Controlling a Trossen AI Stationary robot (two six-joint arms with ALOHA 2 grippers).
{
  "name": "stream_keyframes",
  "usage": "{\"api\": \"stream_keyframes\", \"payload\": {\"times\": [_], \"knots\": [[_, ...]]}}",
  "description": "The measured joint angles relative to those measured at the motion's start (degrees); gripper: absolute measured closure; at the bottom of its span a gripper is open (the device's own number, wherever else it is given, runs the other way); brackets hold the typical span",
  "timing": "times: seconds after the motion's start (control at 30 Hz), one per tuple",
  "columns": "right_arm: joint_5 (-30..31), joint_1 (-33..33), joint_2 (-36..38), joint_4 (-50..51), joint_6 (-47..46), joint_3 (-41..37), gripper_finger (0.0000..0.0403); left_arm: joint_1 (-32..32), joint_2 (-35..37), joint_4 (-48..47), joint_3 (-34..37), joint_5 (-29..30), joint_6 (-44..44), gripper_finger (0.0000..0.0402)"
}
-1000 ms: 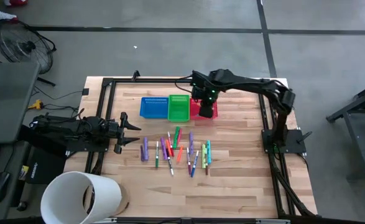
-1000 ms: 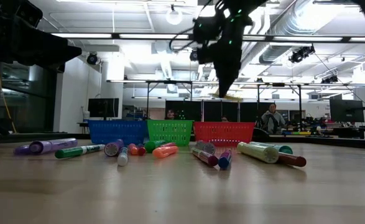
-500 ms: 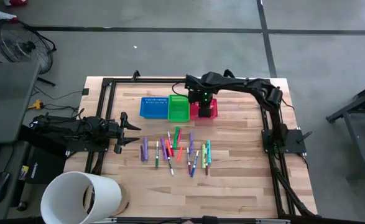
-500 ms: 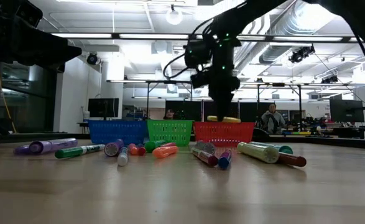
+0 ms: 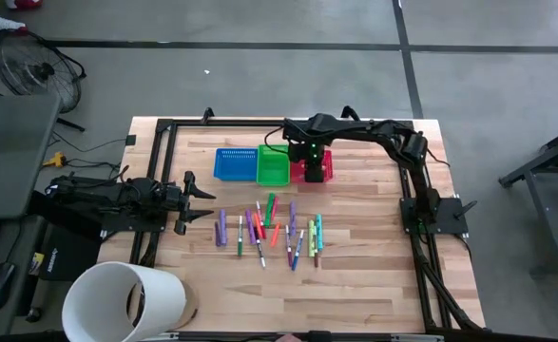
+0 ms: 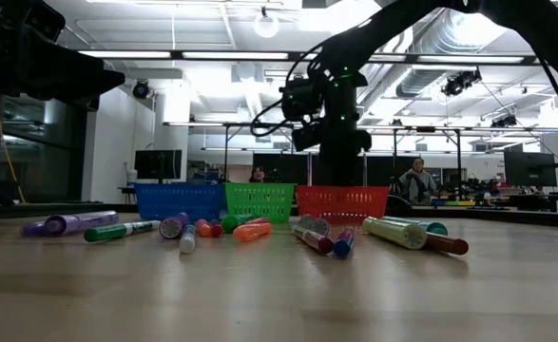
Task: Pick & Place Markers
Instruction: Put the yellow pen into the red bin, then put the light blue highlighter into the green bin
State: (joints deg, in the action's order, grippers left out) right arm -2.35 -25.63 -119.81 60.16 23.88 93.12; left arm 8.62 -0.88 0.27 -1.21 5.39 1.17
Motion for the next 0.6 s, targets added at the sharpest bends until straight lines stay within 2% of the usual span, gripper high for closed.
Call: {"api": "stream_keyframes", "payload": {"times": [0.37,0.6], "knots": [[0.5,0.94,0.0,-1.88,0.33,-1.16,0.0355,0.0,0.01,0.0,0.02,0.0,0.0,0.0206],[0.58,1.27,0.01,-2.68,-2.68,-1.16,0.0316,0.01,-0.01,0.0,0.01,0.0,0.0,0.0206]]}}
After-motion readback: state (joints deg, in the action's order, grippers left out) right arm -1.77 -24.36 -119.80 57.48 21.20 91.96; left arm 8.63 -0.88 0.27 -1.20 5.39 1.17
